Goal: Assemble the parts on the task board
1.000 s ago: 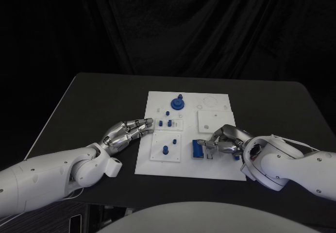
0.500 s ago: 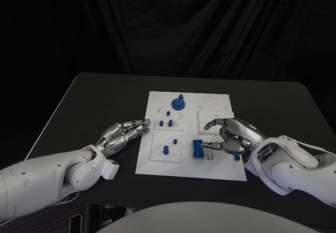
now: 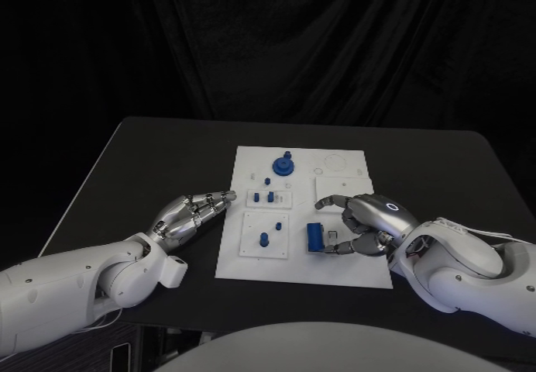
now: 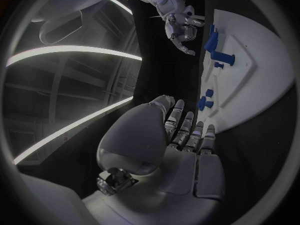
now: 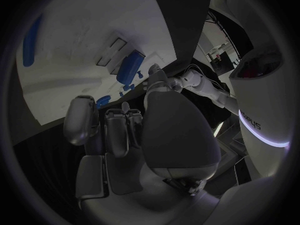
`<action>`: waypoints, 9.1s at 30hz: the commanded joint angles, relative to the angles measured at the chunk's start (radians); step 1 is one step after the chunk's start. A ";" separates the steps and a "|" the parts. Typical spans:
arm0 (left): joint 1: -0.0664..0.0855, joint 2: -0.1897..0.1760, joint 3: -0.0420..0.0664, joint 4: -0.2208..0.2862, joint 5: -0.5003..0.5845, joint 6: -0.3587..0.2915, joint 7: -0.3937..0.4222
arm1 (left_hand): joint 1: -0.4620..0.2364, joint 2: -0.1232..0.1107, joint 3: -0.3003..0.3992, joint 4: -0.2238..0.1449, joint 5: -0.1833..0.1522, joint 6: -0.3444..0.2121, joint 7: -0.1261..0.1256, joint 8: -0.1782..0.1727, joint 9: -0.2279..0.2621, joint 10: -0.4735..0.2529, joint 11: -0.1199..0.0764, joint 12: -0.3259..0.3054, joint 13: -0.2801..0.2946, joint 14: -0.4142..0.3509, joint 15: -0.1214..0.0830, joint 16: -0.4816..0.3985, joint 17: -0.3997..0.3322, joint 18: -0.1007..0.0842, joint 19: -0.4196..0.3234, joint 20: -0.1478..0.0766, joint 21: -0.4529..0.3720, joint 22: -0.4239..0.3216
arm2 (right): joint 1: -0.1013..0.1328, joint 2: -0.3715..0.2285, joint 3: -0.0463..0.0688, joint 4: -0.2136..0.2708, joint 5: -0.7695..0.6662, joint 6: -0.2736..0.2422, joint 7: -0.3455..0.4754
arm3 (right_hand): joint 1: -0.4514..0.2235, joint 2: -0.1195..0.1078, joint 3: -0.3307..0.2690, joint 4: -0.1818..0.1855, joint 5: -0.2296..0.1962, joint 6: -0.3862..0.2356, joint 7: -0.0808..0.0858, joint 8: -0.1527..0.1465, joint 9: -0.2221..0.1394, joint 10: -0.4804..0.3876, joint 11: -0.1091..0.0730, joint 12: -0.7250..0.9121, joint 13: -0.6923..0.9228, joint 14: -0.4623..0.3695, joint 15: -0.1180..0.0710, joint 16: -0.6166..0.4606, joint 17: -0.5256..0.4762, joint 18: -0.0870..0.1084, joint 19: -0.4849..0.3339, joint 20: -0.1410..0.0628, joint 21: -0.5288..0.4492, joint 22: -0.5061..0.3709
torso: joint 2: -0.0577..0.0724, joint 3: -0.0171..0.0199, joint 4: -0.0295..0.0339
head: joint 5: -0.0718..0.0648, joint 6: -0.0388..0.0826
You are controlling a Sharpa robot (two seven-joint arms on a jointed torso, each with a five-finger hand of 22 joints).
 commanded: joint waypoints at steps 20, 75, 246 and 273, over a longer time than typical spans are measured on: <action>0.000 0.004 0.001 -0.010 0.004 -0.007 0.196 | 0.000 -0.007 0.015 -0.002 0.004 -0.002 -0.001 -0.002 -0.004 -0.003 0.004 -0.009 -0.001 -0.010 0.012 -0.006 -0.001 0.002 0.004 0.023 -0.003 0.007 | -0.028 0.060 0.000 -0.053 -0.115 0.067 -0.073 | -0.028 -0.026 0.157 0.000 -0.088 -0.036 0.022 0.112 0.000 -0.002 0.014 0.007 0.079 0.048 0.004 -0.008 0.108 0.017 -0.008 0.004 -0.023 0.156 | 0.003 -0.0012 0.0025 | -0.004 0.000; -0.001 0.014 0.001 -0.031 0.004 0.028 0.159 | -0.004 0.000 0.029 -0.004 -0.003 -0.024 0.005 -0.010 -0.010 -0.019 0.014 -0.026 -0.003 -0.004 0.028 0.003 0.001 0.021 0.009 0.057 0.000 0.017 | -0.048 0.030 0.000 -0.016 -0.086 -0.085 -0.049 | -0.169 0.050 0.323 -0.005 0.499 0.172 0.032 0.403 -0.065 0.064 0.033 0.042 0.147 0.073 0.017 0.031 0.154 -0.001 0.043 0.017 0.069 0.182 | 0.003 -0.0009 0.0026 | 0.002 0.000; -0.001 0.034 0.001 -0.055 0.004 0.064 0.120 | -0.013 0.005 0.042 -0.001 -0.022 -0.014 0.012 -0.008 -0.009 -0.020 0.027 -0.026 -0.002 0.002 0.039 0.012 0.002 0.028 0.011 0.074 0.000 0.017 | -0.068 0.069 0.000 -0.031 -0.064 0.103 -0.185 | -0.235 0.043 0.294 -0.002 0.478 -0.167 0.050 0.200 -0.261 -0.294 0.039 -0.188 -0.251 0.003 0.028 -0.061 0.018 0.048 -0.065 0.029 -0.207 0.115 | 0.003 -0.0012 0.0032 | 0.010 0.000; -0.002 0.035 0.001 -0.058 0.004 0.063 0.116 | -0.017 0.007 0.044 0.002 -0.027 -0.019 0.014 -0.009 -0.009 -0.020 0.032 -0.027 -0.003 0.002 0.041 0.012 0.001 0.029 0.012 0.076 0.001 0.018 | -0.068 0.062 0.000 -0.025 -0.064 0.034 -0.178 | -0.209 0.000 0.192 0.003 0.368 -0.319 0.036 0.055 -0.262 -0.356 0.029 -0.246 -0.339 -0.020 0.021 -0.084 -0.014 0.058 -0.097 0.020 -0.286 0.099 | 0.003 -0.0009 0.0035 | 0.009 0.000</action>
